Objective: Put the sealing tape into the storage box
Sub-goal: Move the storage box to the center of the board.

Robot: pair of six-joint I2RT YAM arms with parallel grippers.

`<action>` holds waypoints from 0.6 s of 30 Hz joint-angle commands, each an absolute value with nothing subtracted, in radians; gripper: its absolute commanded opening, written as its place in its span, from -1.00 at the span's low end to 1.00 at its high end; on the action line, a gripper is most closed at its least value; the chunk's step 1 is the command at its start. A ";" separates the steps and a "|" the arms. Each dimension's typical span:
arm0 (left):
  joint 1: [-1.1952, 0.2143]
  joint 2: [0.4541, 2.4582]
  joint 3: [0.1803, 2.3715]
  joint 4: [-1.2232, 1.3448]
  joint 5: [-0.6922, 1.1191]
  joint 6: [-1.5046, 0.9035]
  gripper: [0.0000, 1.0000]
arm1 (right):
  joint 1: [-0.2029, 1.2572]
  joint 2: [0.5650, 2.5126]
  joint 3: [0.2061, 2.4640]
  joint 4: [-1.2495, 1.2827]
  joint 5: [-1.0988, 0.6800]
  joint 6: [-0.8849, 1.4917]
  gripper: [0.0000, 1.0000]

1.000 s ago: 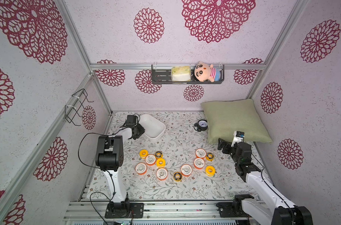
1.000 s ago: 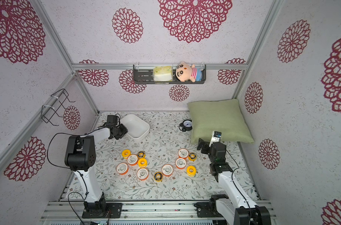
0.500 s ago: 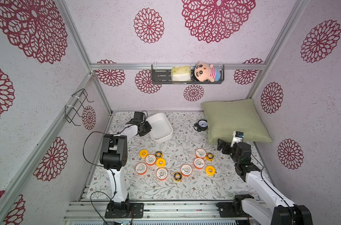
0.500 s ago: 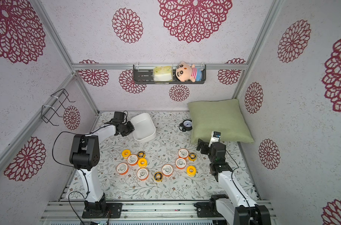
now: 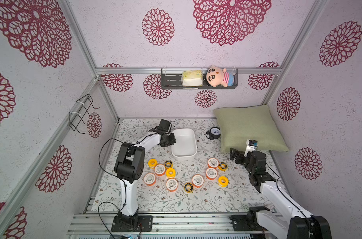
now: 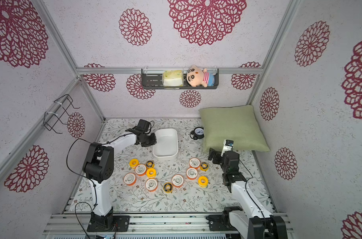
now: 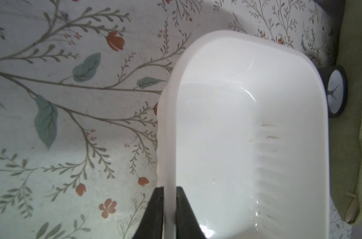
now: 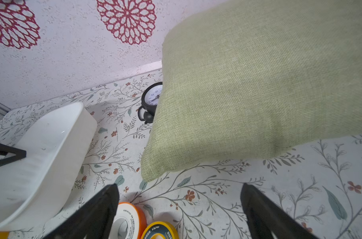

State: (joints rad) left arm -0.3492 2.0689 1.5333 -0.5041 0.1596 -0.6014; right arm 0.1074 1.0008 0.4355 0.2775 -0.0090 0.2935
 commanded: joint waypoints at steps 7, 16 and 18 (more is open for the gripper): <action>-0.430 2.018 1.505 -0.535 0.108 -0.563 -0.71 | 0.106 1.005 0.463 0.288 -0.050 0.315 0.98; -0.474 1.937 1.410 -0.508 0.093 -0.582 -0.69 | 0.106 1.006 0.472 0.263 -0.079 0.305 0.98; -0.479 1.922 1.393 -0.503 0.094 -0.591 -0.68 | 0.106 1.005 0.475 0.255 -0.084 0.301 0.98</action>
State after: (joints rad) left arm -0.4664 1.9858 1.4071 -0.5159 0.1001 -0.5793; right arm 0.1074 1.0050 0.4355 0.2626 -0.0597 0.2996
